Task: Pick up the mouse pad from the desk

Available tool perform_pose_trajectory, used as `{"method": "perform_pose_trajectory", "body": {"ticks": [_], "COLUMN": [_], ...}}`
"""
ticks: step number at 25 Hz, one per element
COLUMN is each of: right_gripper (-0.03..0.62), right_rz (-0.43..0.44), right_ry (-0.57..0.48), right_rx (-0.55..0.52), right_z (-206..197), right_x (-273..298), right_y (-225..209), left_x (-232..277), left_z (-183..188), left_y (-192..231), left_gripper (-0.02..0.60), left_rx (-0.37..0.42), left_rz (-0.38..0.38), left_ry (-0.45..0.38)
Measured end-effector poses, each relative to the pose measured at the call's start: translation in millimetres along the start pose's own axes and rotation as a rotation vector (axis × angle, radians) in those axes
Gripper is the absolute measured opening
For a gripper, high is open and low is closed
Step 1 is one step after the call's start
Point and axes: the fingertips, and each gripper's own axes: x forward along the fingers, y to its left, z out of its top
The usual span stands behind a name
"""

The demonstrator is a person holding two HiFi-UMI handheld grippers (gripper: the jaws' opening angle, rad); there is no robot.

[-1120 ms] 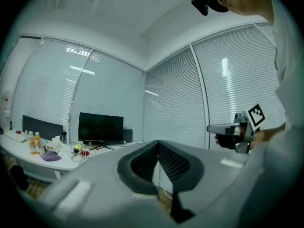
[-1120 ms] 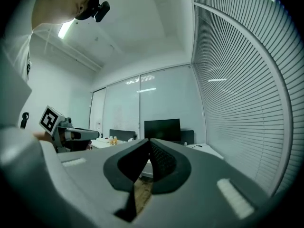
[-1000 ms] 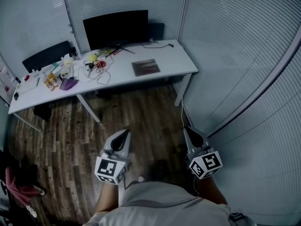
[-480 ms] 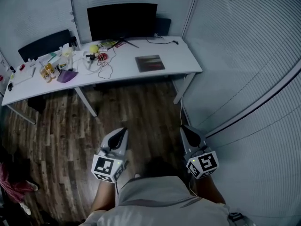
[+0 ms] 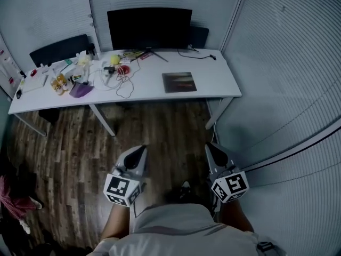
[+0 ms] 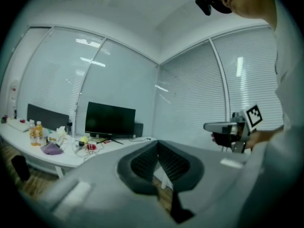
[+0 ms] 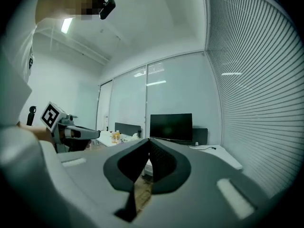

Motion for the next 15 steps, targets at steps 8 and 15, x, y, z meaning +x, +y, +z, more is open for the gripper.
{"method": "perform_pose_trajectory", "body": {"ticks": [8, 15], "right_gripper": [0.006, 0.006], "right_rz": [0.07, 0.058], "right_ry": [-0.037, -0.043], "right_rx": [0.053, 0.104], "right_z": [8, -2], "right_x": [29, 32], "right_y": [-118, -211], "left_x": [100, 170], "left_z": [27, 47], "left_y": [-32, -64], "left_gripper": [0.003, 0.003], "left_rx": [0.041, 0.111], "left_rz": [0.063, 0.086], "left_ry": [0.001, -0.054]}}
